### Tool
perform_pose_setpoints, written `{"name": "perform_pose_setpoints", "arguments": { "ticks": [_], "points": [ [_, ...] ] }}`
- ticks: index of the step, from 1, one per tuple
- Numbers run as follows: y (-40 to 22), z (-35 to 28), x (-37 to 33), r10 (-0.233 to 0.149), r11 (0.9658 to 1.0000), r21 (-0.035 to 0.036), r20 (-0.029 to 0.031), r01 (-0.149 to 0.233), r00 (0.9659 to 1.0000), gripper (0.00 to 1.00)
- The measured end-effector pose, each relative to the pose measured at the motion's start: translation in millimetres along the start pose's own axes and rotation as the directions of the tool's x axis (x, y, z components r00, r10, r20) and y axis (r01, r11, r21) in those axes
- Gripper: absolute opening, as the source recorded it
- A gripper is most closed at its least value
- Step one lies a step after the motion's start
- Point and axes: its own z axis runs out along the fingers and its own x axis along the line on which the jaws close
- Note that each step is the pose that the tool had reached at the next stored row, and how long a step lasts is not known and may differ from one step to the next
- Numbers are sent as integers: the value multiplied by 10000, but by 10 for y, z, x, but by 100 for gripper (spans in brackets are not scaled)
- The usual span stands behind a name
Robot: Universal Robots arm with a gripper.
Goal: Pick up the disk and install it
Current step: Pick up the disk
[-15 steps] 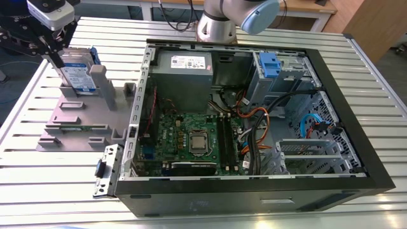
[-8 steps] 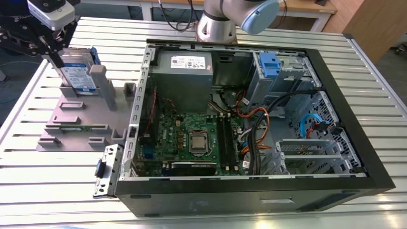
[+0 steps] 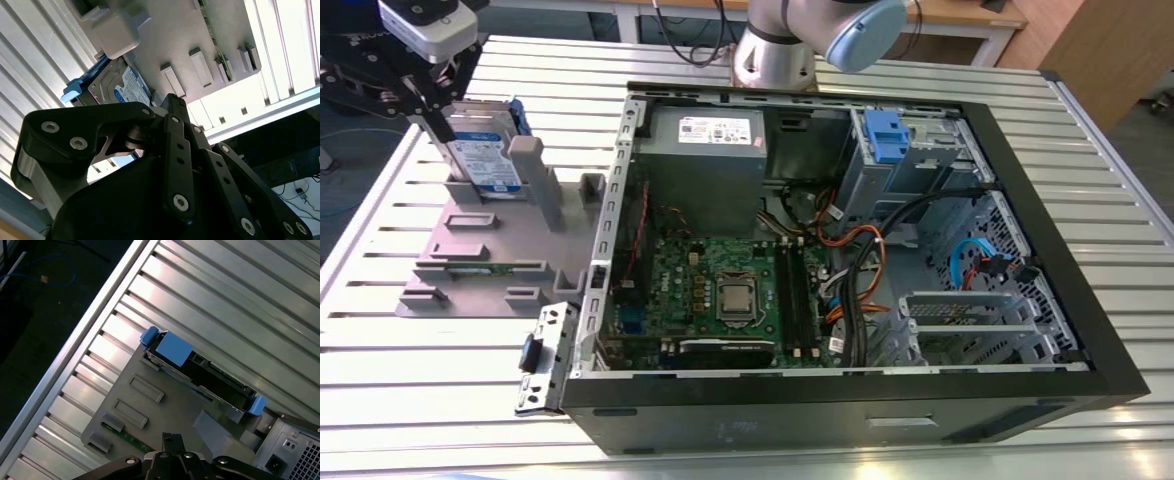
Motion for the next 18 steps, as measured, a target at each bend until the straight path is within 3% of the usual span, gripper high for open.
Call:
{"name": "perform_pose_setpoints", "arguments": {
  "ticks": [18],
  "points": [
    [0,0,0,-185,9998,-4,-7,185,9998,11]
  ]
}}
